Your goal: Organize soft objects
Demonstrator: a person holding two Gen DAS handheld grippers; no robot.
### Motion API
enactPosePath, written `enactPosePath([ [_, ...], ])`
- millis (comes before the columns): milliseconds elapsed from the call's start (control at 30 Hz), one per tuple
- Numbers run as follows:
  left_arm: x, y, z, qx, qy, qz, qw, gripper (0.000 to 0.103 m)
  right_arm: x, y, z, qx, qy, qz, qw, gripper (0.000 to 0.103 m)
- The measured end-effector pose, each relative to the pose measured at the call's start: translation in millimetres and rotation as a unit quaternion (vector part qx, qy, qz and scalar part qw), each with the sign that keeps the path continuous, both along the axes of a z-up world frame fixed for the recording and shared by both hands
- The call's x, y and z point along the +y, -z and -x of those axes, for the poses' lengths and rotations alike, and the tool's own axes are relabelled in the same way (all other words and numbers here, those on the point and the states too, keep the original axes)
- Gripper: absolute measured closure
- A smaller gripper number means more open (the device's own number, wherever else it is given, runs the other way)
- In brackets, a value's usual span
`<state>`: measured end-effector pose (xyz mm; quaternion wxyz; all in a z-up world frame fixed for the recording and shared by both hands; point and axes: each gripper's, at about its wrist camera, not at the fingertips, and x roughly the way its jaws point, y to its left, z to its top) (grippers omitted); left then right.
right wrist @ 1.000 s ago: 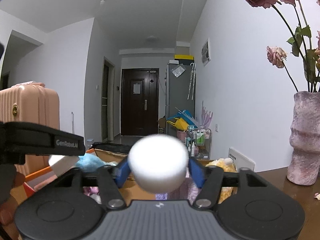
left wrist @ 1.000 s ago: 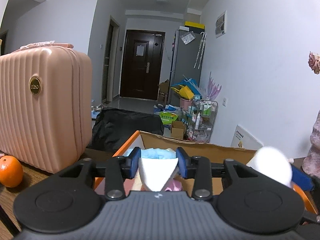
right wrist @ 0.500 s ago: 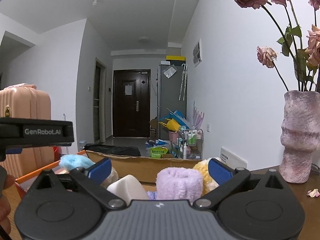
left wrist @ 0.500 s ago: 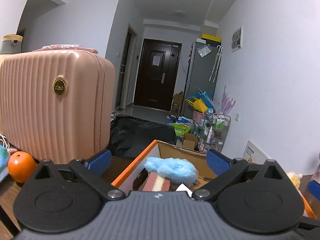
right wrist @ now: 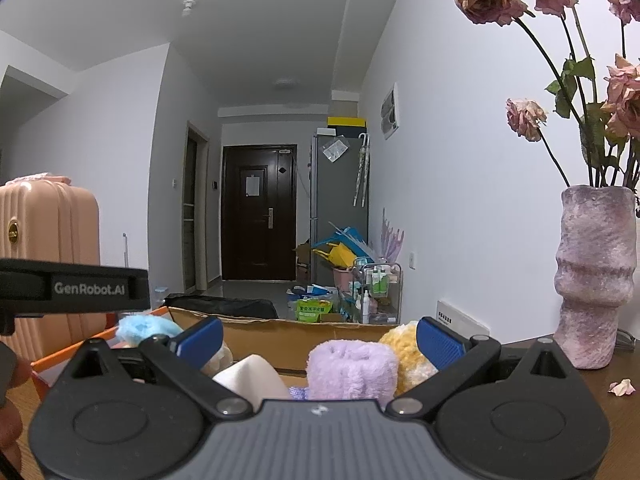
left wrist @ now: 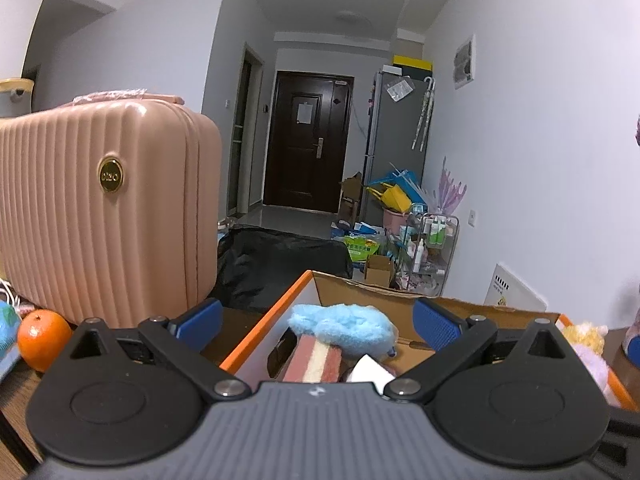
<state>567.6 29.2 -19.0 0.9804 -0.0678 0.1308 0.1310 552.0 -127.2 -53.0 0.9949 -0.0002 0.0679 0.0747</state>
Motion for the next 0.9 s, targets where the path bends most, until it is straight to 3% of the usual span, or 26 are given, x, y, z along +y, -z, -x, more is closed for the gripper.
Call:
enactPosePath([
  [333, 7.9, 0.4, 9.2, 0.007, -0.006, -0.005, 0.9999, 0.0, 0.3, -0.3, 8.5, -0.001, 0.006, 0.002, 1.0, 0.0],
  [900, -4.8, -0.6, 59.5, -0.005, 0.007, -0.055, 0.9984, 0.0, -8.4, -4.4, 47.0, -0.01, 0.001, -0.001, 1.0, 0.0],
])
